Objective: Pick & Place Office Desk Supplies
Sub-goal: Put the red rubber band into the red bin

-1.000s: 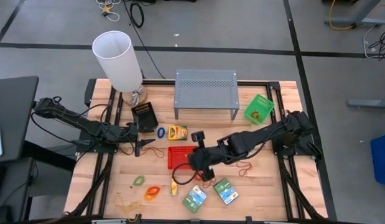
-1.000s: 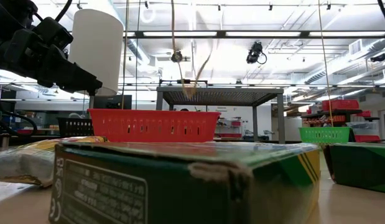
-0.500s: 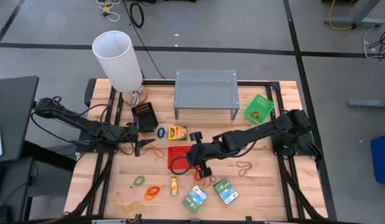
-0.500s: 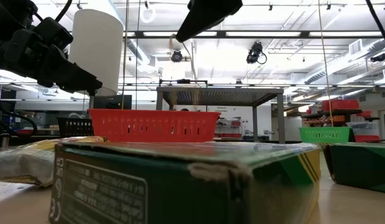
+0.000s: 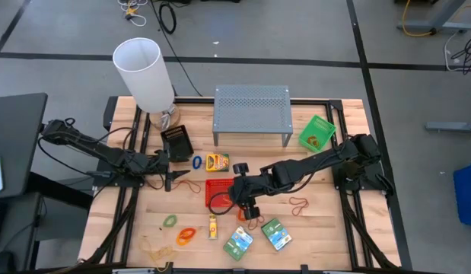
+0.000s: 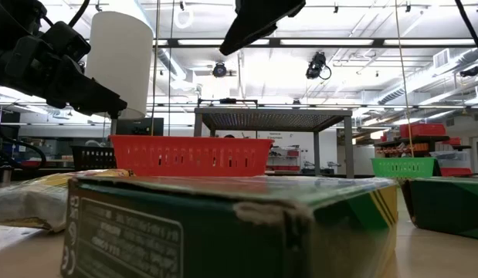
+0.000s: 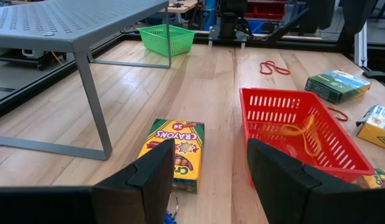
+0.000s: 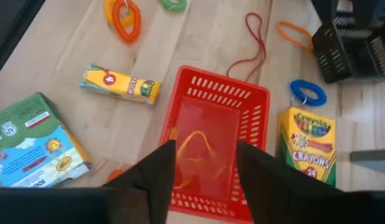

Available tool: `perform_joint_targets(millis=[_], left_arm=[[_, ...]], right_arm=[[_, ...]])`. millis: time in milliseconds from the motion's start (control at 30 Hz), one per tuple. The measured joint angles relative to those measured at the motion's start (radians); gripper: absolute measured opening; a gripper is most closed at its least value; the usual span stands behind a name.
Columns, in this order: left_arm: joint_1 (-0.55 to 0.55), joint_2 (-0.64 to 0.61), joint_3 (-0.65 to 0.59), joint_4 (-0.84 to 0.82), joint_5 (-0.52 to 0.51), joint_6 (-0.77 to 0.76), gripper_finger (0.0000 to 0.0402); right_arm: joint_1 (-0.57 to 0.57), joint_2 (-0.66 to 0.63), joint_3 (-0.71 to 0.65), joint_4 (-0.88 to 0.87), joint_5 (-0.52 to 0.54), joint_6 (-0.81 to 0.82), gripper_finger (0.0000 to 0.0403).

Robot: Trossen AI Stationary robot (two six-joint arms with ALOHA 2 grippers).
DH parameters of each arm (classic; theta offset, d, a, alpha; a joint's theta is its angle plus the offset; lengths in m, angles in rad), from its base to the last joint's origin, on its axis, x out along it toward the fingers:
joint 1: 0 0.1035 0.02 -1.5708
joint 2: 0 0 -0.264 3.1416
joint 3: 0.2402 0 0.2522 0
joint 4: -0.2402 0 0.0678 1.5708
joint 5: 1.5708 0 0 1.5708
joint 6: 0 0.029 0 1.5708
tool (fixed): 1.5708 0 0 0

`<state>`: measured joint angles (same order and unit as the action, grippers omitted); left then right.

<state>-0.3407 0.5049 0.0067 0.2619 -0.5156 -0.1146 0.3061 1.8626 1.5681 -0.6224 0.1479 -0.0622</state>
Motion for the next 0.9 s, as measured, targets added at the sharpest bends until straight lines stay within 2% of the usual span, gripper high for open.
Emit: perform_joint_targets(millis=[100,300,500,900], left_arm=[[0.000,0.000,0.000,0.000,0.000,0.000,0.0206],[0.000,0.000,0.000,-0.005,0.000,0.000,0.0206],[0.000,0.000,0.000,-0.005,0.000,0.000,0.0206],[0.000,0.000,0.000,-0.005,0.000,-0.003,0.0206]], right_arm=[[0.000,0.000,0.000,-0.056,-0.043,0.061,0.0199],[0.029,0.000,0.000,-0.202,-0.120,0.218,0.0203],[0.068,0.003,-0.009,-0.232,-0.146,0.337,0.0203],[0.078,0.006,-0.304,0.080,-0.167,0.434,0.0203]])
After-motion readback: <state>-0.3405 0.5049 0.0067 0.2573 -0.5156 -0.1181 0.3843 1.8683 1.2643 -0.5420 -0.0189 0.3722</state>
